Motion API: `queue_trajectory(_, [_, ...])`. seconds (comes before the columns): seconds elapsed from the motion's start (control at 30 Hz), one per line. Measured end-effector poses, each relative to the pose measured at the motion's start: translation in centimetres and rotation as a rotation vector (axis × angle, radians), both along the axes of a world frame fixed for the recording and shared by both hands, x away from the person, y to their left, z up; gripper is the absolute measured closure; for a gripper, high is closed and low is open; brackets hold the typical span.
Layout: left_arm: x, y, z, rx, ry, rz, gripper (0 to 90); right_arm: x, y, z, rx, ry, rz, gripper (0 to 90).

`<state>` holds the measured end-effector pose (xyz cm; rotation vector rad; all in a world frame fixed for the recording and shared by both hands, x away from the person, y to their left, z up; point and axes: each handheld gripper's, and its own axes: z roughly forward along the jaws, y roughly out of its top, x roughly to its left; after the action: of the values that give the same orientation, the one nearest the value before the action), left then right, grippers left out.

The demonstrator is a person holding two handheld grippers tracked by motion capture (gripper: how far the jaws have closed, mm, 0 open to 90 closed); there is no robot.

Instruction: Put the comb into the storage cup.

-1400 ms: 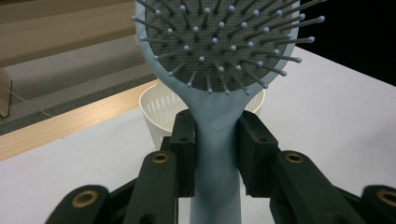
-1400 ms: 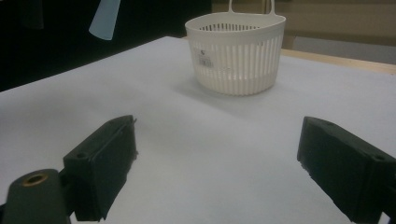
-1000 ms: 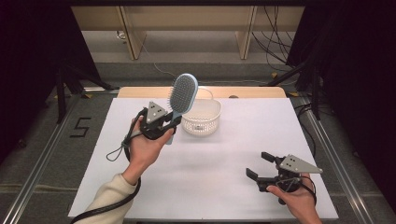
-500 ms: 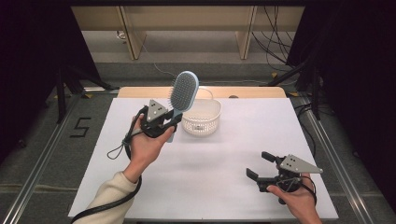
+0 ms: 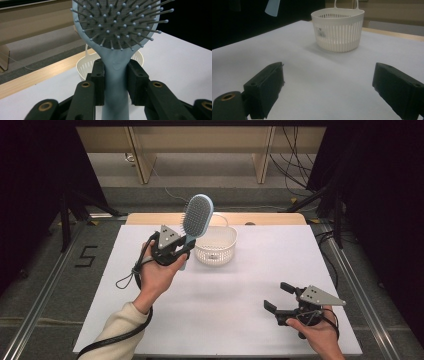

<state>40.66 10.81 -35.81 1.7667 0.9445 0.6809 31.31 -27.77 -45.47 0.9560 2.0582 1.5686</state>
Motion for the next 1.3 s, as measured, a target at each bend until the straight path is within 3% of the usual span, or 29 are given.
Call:
queue_trajectory(0.63, [0.6, -0.5, 0.3, -0.004, -0.016, -0.008, 70.0, 0.0, 0.1, 0.0, 0.002, -0.003, 0.006, 9.7])
queue_trajectory(1.3, [1.3, -0.9, 0.2, 0.032, -0.046, 0.004, 70.0, 0.0, 0.0, 0.0, 0.002, 0.0, 0.003, 9.0])
